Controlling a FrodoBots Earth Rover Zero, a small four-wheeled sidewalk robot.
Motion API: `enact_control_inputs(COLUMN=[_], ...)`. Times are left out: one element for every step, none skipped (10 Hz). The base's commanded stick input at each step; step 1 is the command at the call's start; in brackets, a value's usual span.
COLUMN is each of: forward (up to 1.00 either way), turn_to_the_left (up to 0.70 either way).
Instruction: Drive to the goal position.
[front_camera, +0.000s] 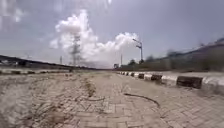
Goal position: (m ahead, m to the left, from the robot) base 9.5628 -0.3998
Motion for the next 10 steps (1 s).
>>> enact_control_inputs(forward=[1.00,1.00,1.00,1.00,1.00,1.00,1.00,1.00,1.00,1.00], turn_to_the_left=[0.00,0.00,0.00,0.00,0.00,0.00,0.00,0.00,0.00,0.00])
